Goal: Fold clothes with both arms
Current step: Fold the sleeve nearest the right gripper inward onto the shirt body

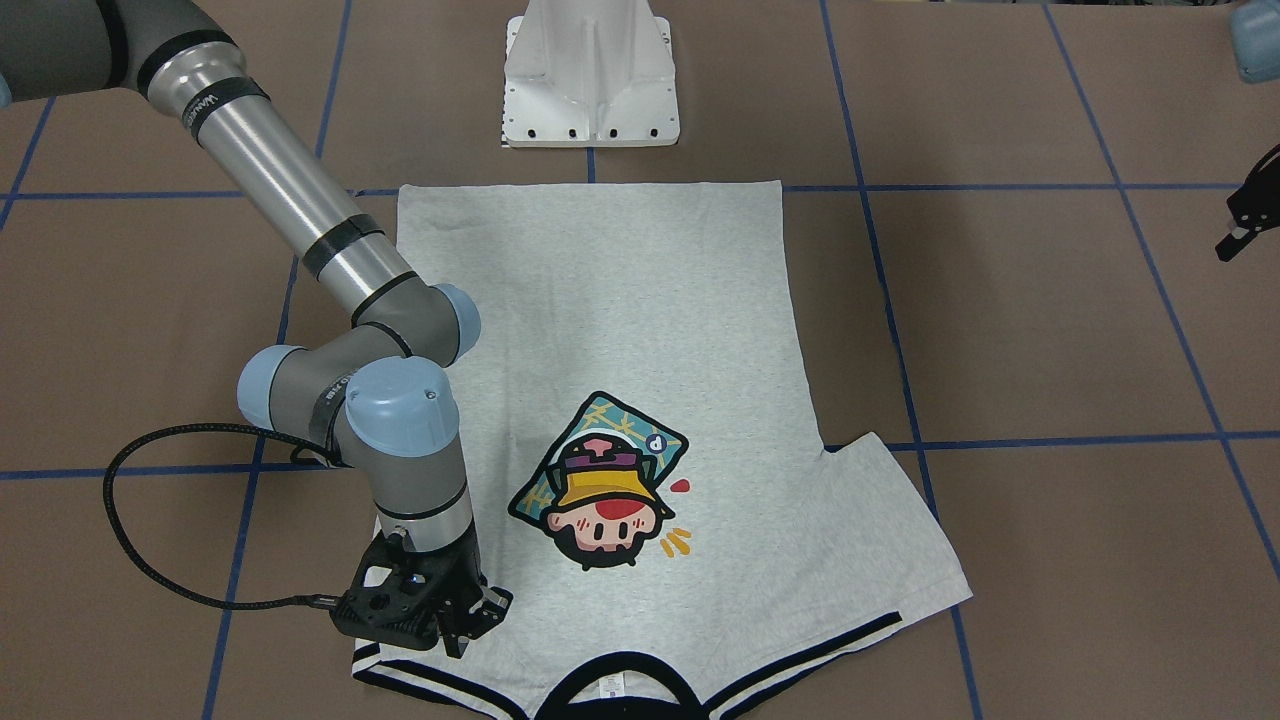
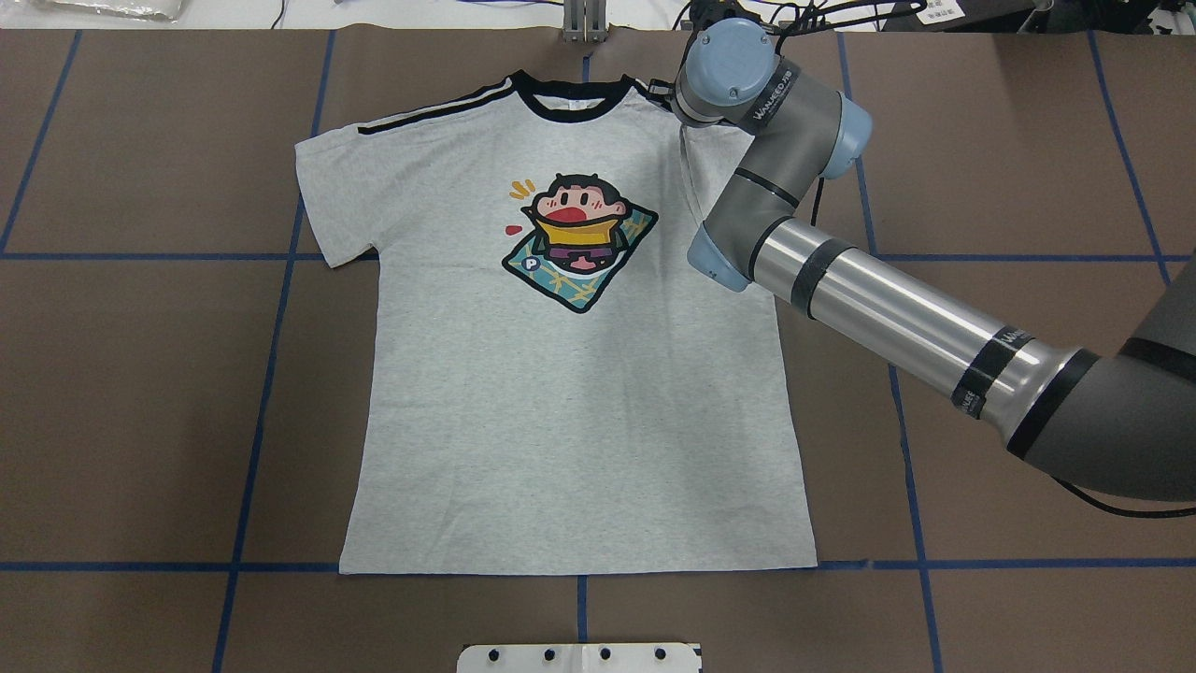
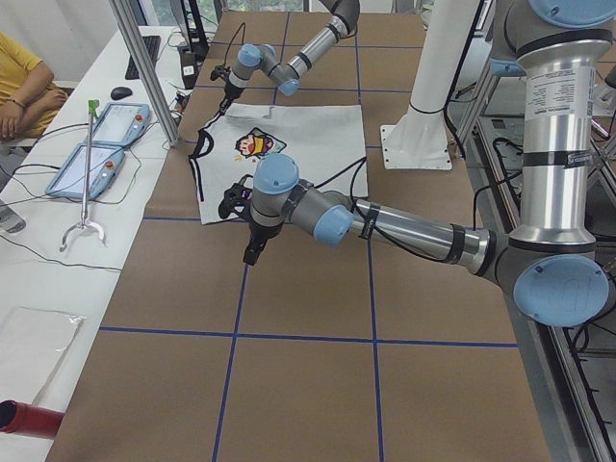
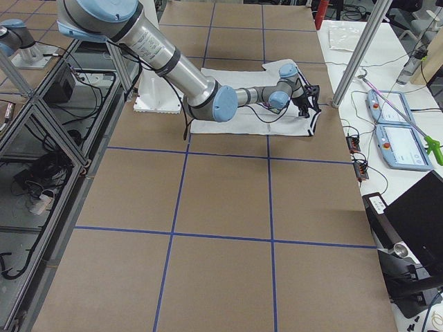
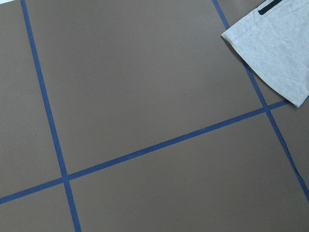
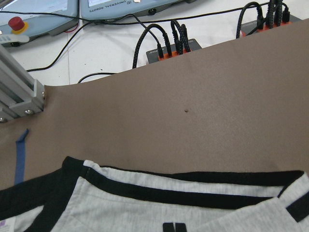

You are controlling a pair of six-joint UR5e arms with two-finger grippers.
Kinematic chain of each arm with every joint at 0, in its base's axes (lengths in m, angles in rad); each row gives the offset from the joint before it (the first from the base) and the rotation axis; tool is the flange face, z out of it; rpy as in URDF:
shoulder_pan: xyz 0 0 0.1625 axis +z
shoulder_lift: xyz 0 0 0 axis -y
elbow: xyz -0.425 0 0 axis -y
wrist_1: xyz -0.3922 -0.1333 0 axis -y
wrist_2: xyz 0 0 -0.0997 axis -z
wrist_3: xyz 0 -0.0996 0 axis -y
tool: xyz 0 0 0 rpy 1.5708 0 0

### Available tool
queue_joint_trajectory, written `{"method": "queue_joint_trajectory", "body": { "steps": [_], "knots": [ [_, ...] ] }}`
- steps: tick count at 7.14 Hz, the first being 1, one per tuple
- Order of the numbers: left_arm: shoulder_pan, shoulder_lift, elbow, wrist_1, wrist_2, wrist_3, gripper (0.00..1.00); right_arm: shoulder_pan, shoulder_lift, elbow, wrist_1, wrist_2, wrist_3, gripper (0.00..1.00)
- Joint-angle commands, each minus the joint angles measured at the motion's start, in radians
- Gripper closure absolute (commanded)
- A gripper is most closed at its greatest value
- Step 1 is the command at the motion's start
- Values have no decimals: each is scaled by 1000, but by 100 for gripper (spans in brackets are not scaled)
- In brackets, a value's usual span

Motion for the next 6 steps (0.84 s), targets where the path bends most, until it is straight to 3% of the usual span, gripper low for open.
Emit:
{"method": "queue_joint_trajectory", "body": {
  "steps": [1,2,3,4,6],
  "knots": [
    [1,0,0,-1,-2,0,0,3,14,-21,0,-24,12,21],
    [4,-6,11,0,0,-9,0,12,18,-19,-2,-24,12,2],
    [25,-40,26,-3,0,-102,0,30,18,-8,-2,-12,12,1],
    [75,-101,90,-3,0,-185,0,53,5,65,-35,27,12,1],
    [184,-228,182,-4,6,-361,2,70,-153,406,-236,100,0,1]
  ]
}}
